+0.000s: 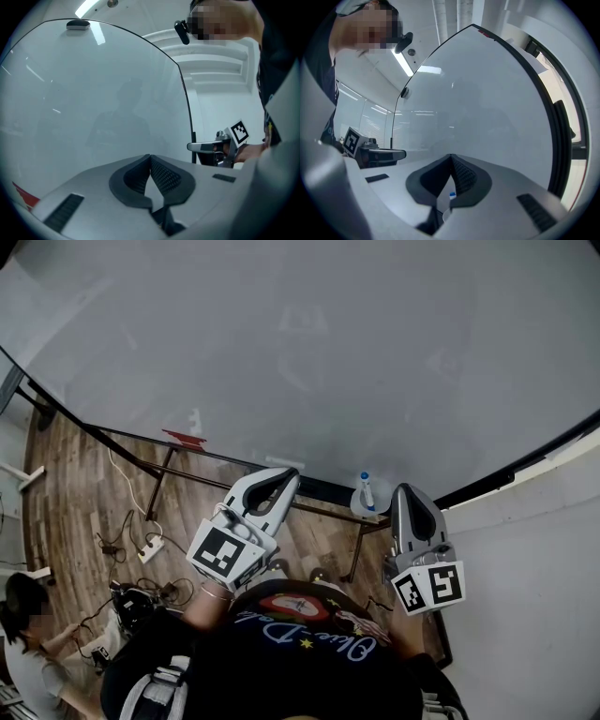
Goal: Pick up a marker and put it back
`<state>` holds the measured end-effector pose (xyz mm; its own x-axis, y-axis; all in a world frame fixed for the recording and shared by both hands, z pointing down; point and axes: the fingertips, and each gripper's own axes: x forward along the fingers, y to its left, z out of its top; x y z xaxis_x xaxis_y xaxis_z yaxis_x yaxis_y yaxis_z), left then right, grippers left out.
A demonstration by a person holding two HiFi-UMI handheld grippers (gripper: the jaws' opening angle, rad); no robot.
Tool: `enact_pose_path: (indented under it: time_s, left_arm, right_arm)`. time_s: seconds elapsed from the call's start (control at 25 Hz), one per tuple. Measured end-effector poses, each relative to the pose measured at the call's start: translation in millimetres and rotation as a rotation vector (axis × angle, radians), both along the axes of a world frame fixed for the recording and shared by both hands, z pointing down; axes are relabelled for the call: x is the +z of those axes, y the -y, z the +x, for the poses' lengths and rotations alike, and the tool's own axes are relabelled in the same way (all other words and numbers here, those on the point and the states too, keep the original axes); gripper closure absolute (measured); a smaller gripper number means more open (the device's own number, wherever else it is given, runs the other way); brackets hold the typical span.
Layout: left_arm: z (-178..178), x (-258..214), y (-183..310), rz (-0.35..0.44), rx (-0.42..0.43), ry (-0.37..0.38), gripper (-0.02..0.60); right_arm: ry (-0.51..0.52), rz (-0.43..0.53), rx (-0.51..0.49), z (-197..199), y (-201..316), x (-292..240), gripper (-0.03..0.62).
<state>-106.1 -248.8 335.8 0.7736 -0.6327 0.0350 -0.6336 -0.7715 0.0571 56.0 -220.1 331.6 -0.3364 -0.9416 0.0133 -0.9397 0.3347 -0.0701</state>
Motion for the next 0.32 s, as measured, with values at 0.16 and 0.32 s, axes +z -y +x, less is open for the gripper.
enact_pose_path:
  time_s: [0.16, 0.32]
  left_arm:
    - [-0.1, 0.3, -0.2, -0.002, 0.0, -0.001, 0.578]
    - [-1.9, -0.1, -0.4, -0.004, -0.002, -0.001, 0.578]
  right_arm:
    - [0.002, -0.002, 0.002, 0.3, -0.4, 0.9, 0.594]
    - [0.002, -0.008, 0.005, 1.5, -1.1, 2.5, 0.594]
